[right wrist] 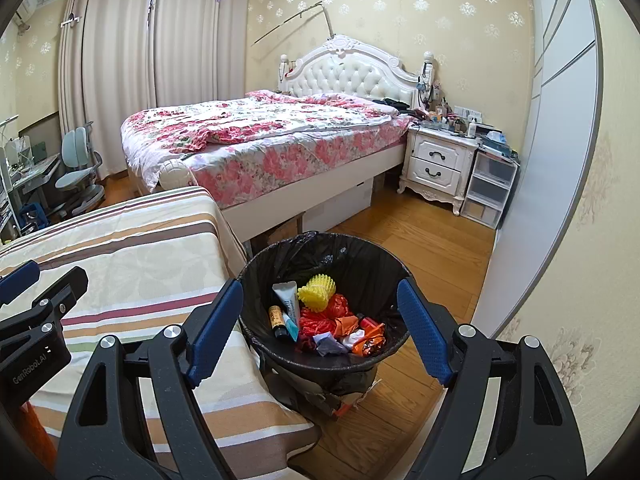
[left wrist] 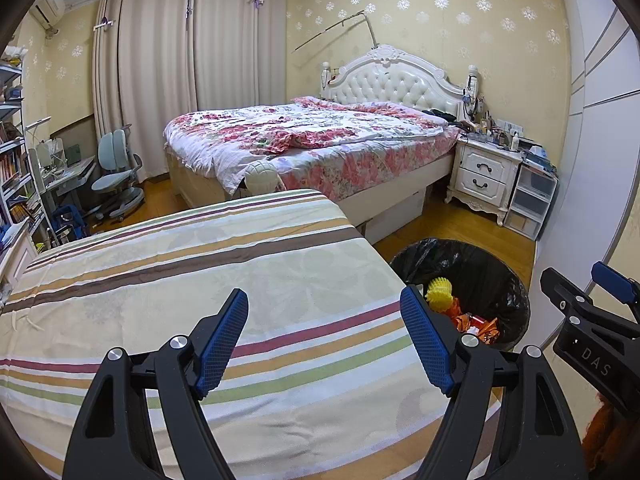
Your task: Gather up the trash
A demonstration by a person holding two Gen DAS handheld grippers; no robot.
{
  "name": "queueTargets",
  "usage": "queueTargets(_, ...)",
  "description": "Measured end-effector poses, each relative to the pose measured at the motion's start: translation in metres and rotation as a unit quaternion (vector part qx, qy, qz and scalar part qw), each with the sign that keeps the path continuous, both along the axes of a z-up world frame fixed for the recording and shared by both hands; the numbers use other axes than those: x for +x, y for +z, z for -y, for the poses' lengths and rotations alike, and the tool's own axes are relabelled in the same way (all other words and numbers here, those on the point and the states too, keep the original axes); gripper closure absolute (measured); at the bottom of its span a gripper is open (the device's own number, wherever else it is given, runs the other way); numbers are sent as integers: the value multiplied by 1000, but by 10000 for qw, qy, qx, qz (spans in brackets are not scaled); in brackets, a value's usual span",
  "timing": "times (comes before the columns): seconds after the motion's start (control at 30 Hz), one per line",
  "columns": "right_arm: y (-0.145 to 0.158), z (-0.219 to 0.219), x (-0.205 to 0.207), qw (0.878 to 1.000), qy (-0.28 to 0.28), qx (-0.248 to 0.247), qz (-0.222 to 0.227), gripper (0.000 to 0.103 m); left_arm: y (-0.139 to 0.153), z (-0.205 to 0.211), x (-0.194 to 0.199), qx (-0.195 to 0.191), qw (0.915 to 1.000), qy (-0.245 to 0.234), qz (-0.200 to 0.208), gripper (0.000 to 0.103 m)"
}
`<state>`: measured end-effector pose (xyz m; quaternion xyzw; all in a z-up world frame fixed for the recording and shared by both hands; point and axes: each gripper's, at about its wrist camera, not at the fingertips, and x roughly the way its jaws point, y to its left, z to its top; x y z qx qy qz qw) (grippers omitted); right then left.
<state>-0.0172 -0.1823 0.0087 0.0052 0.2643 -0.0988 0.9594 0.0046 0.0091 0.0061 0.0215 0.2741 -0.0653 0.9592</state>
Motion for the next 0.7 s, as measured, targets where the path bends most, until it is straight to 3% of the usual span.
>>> queueTargets(0.7, 0, 0, 0, 10000, -1, -1, 0, 25, -2, 1, -2, -4, 10000, -7, -19, 27)
